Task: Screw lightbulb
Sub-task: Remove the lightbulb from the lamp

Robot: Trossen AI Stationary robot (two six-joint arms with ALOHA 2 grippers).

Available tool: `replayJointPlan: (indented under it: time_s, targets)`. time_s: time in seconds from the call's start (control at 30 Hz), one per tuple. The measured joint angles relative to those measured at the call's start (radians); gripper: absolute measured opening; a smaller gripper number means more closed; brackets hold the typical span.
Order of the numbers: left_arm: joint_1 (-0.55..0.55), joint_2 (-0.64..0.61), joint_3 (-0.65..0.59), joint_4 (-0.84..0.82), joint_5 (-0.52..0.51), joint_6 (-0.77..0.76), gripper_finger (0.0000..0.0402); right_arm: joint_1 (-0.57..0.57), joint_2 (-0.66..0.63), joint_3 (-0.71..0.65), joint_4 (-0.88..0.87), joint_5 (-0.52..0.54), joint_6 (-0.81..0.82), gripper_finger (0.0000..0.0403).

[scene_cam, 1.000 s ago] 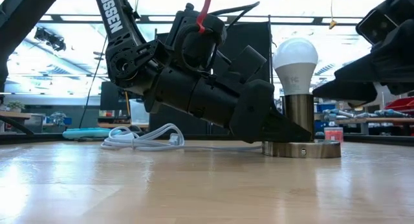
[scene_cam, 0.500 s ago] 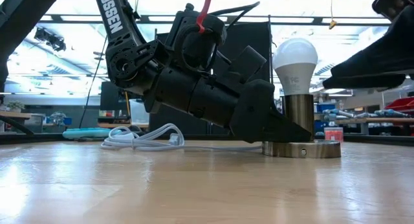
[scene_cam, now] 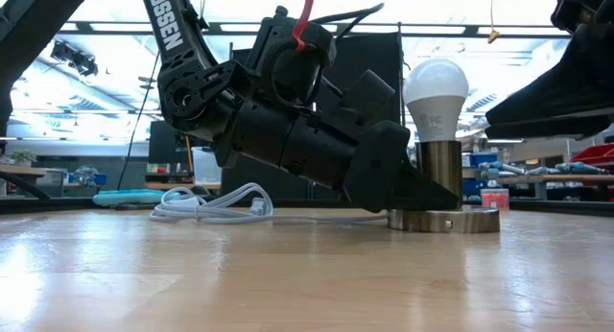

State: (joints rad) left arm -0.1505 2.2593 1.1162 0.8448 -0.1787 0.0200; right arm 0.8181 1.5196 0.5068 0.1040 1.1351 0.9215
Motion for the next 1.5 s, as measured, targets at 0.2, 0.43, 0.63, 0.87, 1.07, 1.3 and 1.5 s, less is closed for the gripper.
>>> replayJointPlan:
  time_s: [0.2,0.43,0.63,0.87,1.07,1.3,1.5]
  targets:
    - [0.0,0.0,0.0,0.001,0.0,0.001,0.0193,0.0,0.0,0.0,0.002,-0.092,-0.005,0.0307]
    - [0.0,0.0,0.0,0.001,0.001,0.002,0.0193,0.0,0.0,0.0,0.007,-0.236,-0.005,0.0307]
    - [0.0,0.0,0.0,-0.001,0.001,-0.002,0.0193,0.0,0.0,0.0,0.046,-0.333,-0.006,0.0307]
    - [0.0,0.0,0.0,-0.002,0.001,-0.005,0.0193,-0.009,0.0,0.0,0.133,-0.479,-0.008,0.0307]
    - [0.0,0.0,0.0,-0.003,0.001,-0.005,0.0193,-0.015,0.0,0.0,0.225,-0.482,-0.008,0.0307]
    - [0.0,0.0,0.0,-0.003,0.002,-0.006,0.0193,-0.031,0.0,0.0,0.232,-0.472,-0.033,0.0307]
    - [0.0,0.0,0.0,-0.003,0.002,-0.006,0.0193,-0.042,0.0,0.0,0.239,-0.415,-0.026,0.0307]
